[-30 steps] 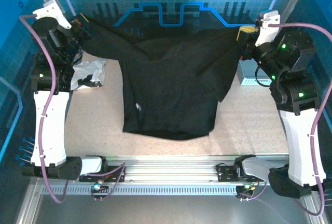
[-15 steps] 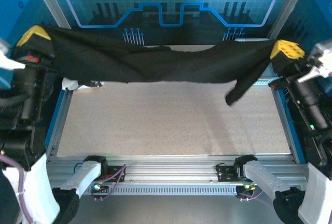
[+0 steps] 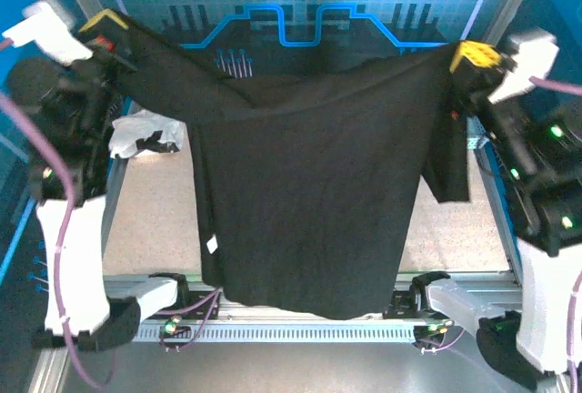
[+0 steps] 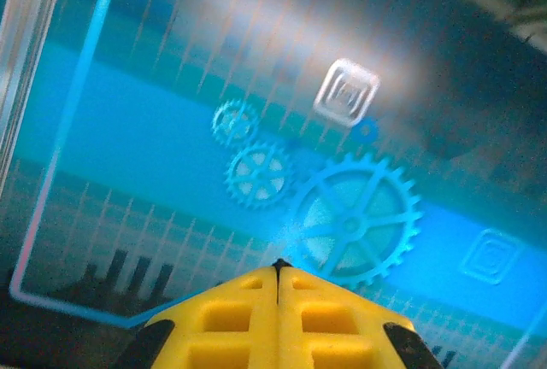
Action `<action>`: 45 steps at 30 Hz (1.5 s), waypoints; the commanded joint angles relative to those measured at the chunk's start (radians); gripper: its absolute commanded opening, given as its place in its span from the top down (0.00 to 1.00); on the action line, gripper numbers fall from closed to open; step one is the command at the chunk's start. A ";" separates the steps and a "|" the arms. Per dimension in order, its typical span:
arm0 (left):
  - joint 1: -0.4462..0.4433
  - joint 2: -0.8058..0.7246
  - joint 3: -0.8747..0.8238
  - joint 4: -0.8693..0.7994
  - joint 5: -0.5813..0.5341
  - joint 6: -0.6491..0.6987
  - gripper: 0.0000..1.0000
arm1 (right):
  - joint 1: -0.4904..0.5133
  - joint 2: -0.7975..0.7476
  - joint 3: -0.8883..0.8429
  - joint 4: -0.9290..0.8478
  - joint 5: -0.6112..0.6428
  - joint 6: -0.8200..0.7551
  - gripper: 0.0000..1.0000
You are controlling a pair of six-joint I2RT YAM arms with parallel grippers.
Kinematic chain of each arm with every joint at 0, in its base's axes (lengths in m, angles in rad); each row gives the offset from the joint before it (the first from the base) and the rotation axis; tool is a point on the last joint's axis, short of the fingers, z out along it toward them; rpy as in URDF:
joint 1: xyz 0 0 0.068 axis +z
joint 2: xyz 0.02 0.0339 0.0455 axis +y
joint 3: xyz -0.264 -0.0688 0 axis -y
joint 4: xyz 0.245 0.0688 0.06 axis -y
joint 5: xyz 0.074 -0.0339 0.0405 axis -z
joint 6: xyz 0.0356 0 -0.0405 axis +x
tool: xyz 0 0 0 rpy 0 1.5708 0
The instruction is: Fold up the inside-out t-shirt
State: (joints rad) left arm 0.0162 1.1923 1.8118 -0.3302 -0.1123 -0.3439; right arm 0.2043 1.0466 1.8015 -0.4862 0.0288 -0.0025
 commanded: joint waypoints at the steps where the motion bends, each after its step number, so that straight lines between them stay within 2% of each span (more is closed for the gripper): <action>1: 0.010 0.122 -0.078 0.122 -0.066 0.036 1.00 | 0.002 0.127 -0.074 0.173 0.064 -0.051 1.00; 5: 0.014 0.321 -0.131 0.249 -0.104 0.042 1.00 | 0.001 0.346 -0.114 0.318 0.100 -0.074 1.00; 7: 0.020 0.458 -0.115 0.294 -0.128 0.037 1.00 | -0.004 0.512 -0.068 0.352 0.138 -0.058 0.93; 9: 0.028 0.633 -0.015 0.253 -0.132 0.024 0.81 | -0.017 0.735 0.091 0.274 0.172 -0.019 0.74; 10: 0.032 0.703 0.047 0.203 -0.117 0.011 0.74 | -0.023 0.835 0.194 0.195 0.177 0.001 0.69; 11: 0.034 0.784 0.132 0.126 -0.099 -0.001 0.65 | -0.028 0.948 0.323 0.095 0.190 0.023 0.65; 13: 0.036 0.883 0.252 -0.013 -0.063 -0.027 0.57 | -0.030 1.099 0.510 -0.066 0.198 0.044 0.60; 15: 0.036 0.886 0.224 -0.035 -0.030 -0.055 0.48 | -0.028 1.144 0.538 -0.125 0.173 0.051 0.56; 19: 0.036 0.726 -0.048 0.030 0.047 -0.137 0.38 | -0.023 1.047 0.328 -0.127 0.102 0.057 0.51; 24: 0.014 0.418 -0.585 0.266 0.225 -0.313 0.33 | -0.007 0.814 -0.104 -0.110 -0.057 0.149 0.49; 28: -0.068 0.252 -0.815 0.208 0.276 -0.297 0.31 | 0.061 0.662 -0.397 -0.128 -0.102 0.219 0.49; 31: -0.190 0.173 -0.932 0.110 0.276 -0.220 0.31 | 0.123 0.577 -0.590 -0.120 -0.174 0.286 0.49; 35: -0.337 0.106 -1.024 0.014 0.298 -0.202 0.30 | 0.192 0.510 -0.743 -0.199 -0.116 0.347 0.49; 39: -0.496 0.040 -1.095 0.079 0.280 -0.170 0.30 | 0.184 0.424 -0.867 -0.238 -0.071 0.394 0.49; 45: -0.592 0.023 -1.131 0.161 0.266 -0.115 0.30 | 0.182 0.430 -0.970 -0.201 -0.104 0.436 0.50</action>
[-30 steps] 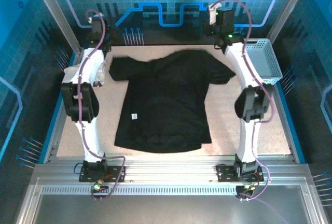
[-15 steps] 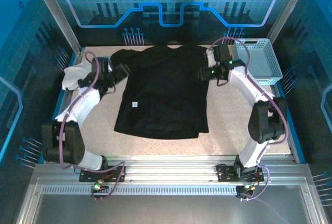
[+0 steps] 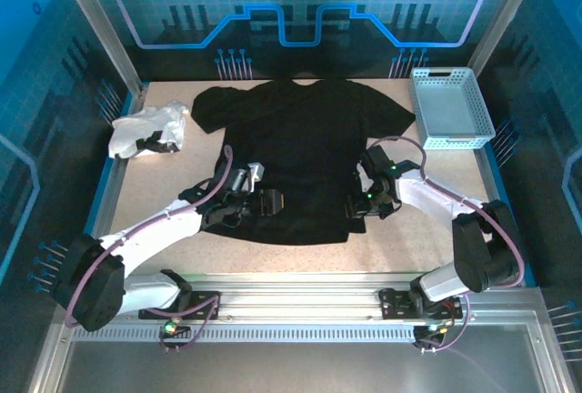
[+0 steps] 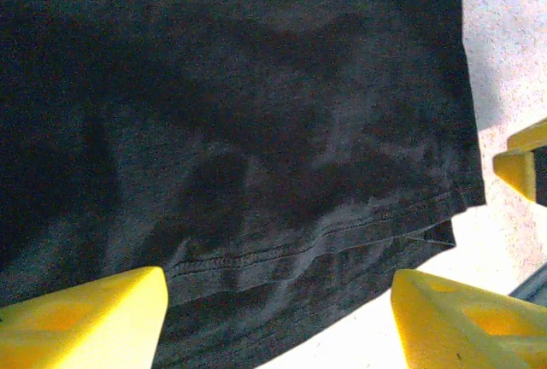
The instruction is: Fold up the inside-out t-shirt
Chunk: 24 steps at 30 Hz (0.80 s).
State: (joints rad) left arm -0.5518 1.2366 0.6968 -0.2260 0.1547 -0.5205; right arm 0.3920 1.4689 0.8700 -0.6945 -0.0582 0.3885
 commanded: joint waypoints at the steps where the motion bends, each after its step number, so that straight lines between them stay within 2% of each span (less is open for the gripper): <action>1: -0.039 -0.023 -0.016 0.062 -0.013 0.081 0.30 | -0.006 0.017 -0.049 0.024 -0.028 0.044 0.52; 5: -0.088 -0.021 -0.010 0.087 -0.049 0.128 0.31 | -0.022 0.077 -0.060 0.078 -0.072 0.034 0.71; 9: -0.128 -0.032 -0.024 0.130 -0.047 0.174 0.33 | -0.070 0.055 -0.059 0.076 -0.112 0.006 0.99; 12: -0.174 -0.032 -0.032 0.168 -0.059 0.274 0.35 | -0.147 -0.030 -0.042 0.038 -0.110 -0.026 1.00; 16: -0.245 0.015 0.004 0.191 -0.078 0.510 0.36 | -0.221 -0.048 0.004 0.005 -0.148 -0.075 1.00; 19: -0.258 0.084 0.065 0.145 -0.120 0.654 0.36 | -0.267 -0.030 0.036 0.005 -0.201 -0.091 1.00; 24: -0.280 0.206 0.135 0.113 -0.133 0.797 0.35 | -0.295 -0.038 0.052 0.025 -0.322 -0.084 1.00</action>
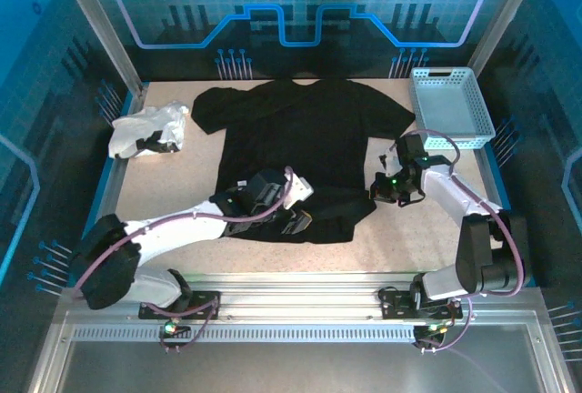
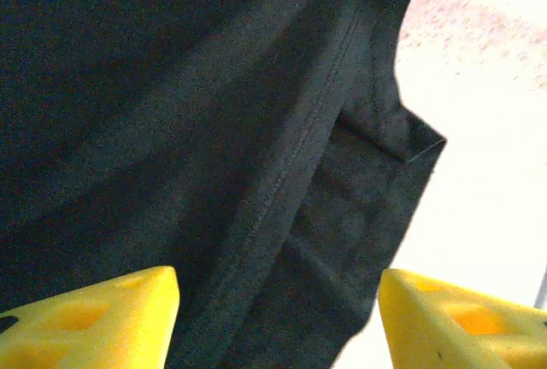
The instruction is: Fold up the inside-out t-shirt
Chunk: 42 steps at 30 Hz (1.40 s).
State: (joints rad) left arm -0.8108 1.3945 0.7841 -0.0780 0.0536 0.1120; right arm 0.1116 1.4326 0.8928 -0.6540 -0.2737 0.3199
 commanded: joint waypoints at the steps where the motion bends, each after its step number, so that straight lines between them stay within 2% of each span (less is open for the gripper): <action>1: -0.026 0.070 0.060 -0.046 -0.039 0.188 0.35 | -0.020 -0.008 0.033 -0.015 -0.130 -0.012 1.00; 6: -0.036 0.156 0.094 -0.054 -0.103 0.255 0.33 | -0.050 -0.070 0.047 -0.031 -0.210 -0.001 1.00; 15: -0.042 0.241 0.124 0.019 -0.145 0.272 0.30 | -0.082 -0.157 0.069 -0.051 -0.322 0.035 1.00; 23: -0.043 0.296 0.120 0.112 -0.224 0.294 0.35 | -0.101 -0.190 0.073 -0.053 -0.364 0.050 1.00; 25: -0.042 0.308 0.114 0.133 -0.249 0.303 0.40 | -0.105 -0.194 0.074 -0.058 -0.364 0.050 1.00; 28: -0.039 0.307 0.100 0.168 -0.277 0.301 0.56 | -0.112 -0.198 0.075 -0.065 -0.353 0.046 1.00; 32: -0.029 0.292 0.099 0.175 -0.262 0.280 0.90 | -0.113 -0.195 0.059 -0.051 -0.326 0.051 1.00; 34: -0.024 0.279 0.106 0.163 -0.250 0.257 0.99 | -0.113 -0.191 0.051 -0.025 -0.292 0.063 1.00; 35: -0.021 0.266 0.109 0.154 -0.242 0.241 1.00 | -0.111 -0.185 0.054 -0.013 -0.247 0.070 0.96; 39: 0.009 0.185 0.134 0.066 -0.169 0.137 1.00 | -0.030 -0.211 0.089 -0.004 0.071 0.064 0.67; 42: 0.041 0.144 0.172 -0.031 -0.113 0.034 1.00 | 0.104 -0.354 -0.005 0.157 0.109 -0.011 0.50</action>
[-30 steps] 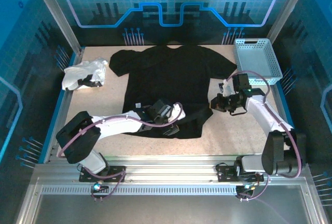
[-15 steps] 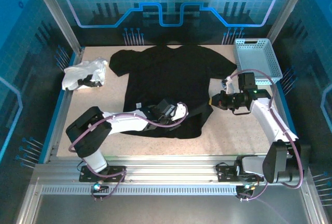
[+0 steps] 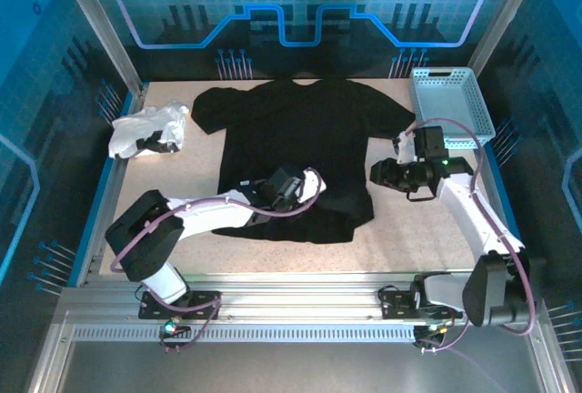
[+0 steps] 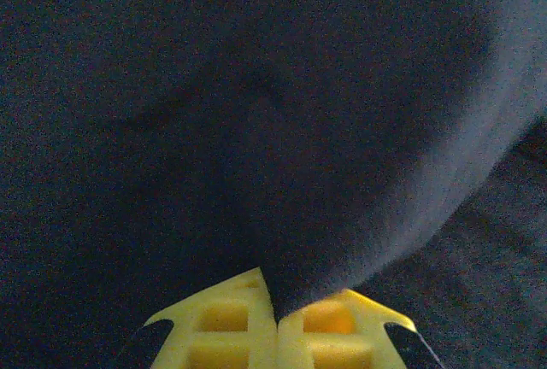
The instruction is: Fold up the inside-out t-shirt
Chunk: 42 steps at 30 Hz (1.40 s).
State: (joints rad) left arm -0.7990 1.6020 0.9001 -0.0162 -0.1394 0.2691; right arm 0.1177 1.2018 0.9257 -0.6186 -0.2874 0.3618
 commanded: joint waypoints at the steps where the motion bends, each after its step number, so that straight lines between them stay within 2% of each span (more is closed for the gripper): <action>1: 0.042 -0.077 0.068 -0.127 0.098 -0.157 1.00 | 0.162 -0.180 -0.106 0.199 0.105 -0.089 0.47; 4: 0.082 -0.107 0.096 -0.199 0.160 -0.232 1.00 | 0.378 -0.289 -0.244 0.381 0.119 -0.171 0.43; 7: 0.123 -0.135 0.127 -0.255 0.218 -0.296 1.00 | 0.582 -0.291 -0.366 0.550 0.204 -0.207 0.44; 11: 0.163 -0.161 0.184 -0.338 0.285 -0.345 1.00 | 0.785 -0.114 -0.400 0.702 0.337 -0.200 0.49; 14: 0.176 -0.179 0.207 -0.375 0.280 -0.359 1.00 | 0.828 0.060 -0.384 0.774 0.421 -0.128 0.55; 20: 0.179 -0.230 0.204 -0.389 0.290 -0.386 1.00 | 0.816 0.279 -0.307 0.686 0.553 0.002 0.61; 28: 0.177 -0.281 0.185 -0.368 0.313 -0.432 1.00 | 0.706 0.379 -0.271 0.399 0.544 0.246 0.65; 31: 0.175 -0.291 0.183 -0.365 0.336 -0.450 1.00 | 0.654 0.351 -0.297 0.329 0.538 0.313 0.67; 35: 0.149 -0.299 0.177 -0.351 0.356 -0.459 1.00 | 0.535 0.235 -0.357 0.302 0.504 0.357 0.70; 40: 0.086 -0.272 0.200 -0.326 0.362 -0.460 1.00 | 0.359 0.075 -0.365 0.264 0.470 0.300 0.72; 42: 0.073 -0.252 0.217 -0.322 0.365 -0.465 1.00 | 0.319 0.025 -0.351 0.249 0.472 0.257 0.72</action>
State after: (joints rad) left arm -0.7074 1.3346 1.0786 -0.3618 0.1833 -0.1799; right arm 0.4801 1.2911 0.5678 -0.2958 0.2020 0.6556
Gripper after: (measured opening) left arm 0.053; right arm 0.280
